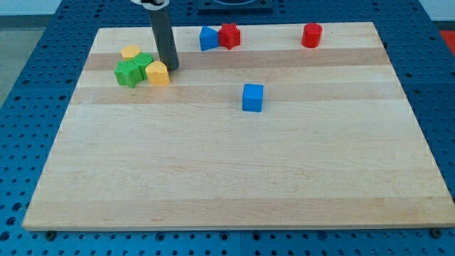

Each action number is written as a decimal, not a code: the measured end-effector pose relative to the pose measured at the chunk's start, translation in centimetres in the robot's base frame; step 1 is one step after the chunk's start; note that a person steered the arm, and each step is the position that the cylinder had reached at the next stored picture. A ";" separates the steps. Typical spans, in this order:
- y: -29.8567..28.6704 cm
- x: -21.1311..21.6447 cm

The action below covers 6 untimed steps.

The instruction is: Slide the blue cube a bit up

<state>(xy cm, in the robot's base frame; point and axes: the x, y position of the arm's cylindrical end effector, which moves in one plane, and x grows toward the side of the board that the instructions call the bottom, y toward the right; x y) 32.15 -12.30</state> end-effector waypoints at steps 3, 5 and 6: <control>6.9 13.9; 16.7 11.2; 19.1 8.2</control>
